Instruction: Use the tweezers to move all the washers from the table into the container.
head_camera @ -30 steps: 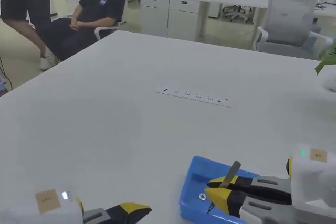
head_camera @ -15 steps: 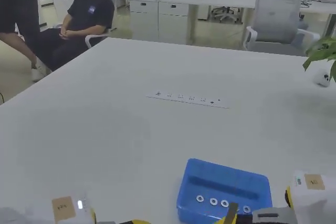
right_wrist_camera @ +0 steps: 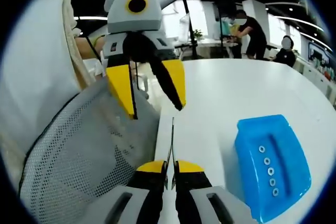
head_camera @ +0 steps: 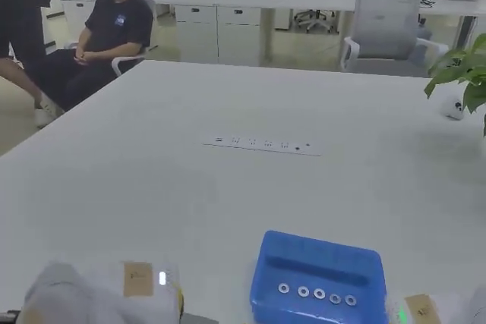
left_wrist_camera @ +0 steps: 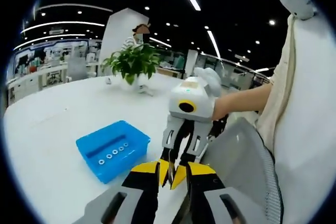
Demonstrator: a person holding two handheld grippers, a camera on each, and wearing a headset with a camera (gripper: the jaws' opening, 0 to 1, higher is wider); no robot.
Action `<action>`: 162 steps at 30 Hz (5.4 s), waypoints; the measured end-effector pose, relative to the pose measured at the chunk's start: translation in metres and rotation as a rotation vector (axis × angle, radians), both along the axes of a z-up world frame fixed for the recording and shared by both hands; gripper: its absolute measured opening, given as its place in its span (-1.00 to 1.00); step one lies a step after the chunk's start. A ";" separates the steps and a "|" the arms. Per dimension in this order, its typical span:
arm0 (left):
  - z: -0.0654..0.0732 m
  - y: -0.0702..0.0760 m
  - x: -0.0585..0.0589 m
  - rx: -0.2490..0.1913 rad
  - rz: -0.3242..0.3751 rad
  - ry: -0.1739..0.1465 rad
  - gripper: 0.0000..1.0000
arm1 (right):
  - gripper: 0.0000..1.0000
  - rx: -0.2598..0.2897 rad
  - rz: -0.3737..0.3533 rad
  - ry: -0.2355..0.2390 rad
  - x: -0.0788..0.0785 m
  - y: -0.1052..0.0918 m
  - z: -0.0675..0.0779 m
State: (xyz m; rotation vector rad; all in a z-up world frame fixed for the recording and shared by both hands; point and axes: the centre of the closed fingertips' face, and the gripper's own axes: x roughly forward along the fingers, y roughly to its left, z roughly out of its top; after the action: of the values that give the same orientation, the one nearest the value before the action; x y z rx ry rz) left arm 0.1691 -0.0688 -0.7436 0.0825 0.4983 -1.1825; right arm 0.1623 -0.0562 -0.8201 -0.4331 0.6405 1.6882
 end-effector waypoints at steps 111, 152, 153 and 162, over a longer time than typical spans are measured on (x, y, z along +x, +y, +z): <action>-0.099 0.056 0.014 0.628 -0.113 0.051 -0.68 | 0.29 0.347 -0.885 -0.212 0.071 -0.146 0.083; 0.038 0.126 0.059 -0.199 0.814 -0.231 0.85 | 0.98 0.537 -1.065 -0.261 0.091 -0.162 0.119; 0.038 0.126 0.059 -0.193 0.813 -0.242 0.87 | 0.98 0.542 -1.067 -0.262 0.092 -0.163 0.120; 0.038 0.117 0.059 -0.167 0.788 -0.253 0.91 | 0.98 0.514 -1.088 -0.265 0.094 -0.169 0.111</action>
State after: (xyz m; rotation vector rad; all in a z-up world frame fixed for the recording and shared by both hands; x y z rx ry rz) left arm 0.2279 0.0479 -0.7055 -0.1027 0.1691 -0.4256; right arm 0.2562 -0.2247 -0.7091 0.0868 0.1447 0.6770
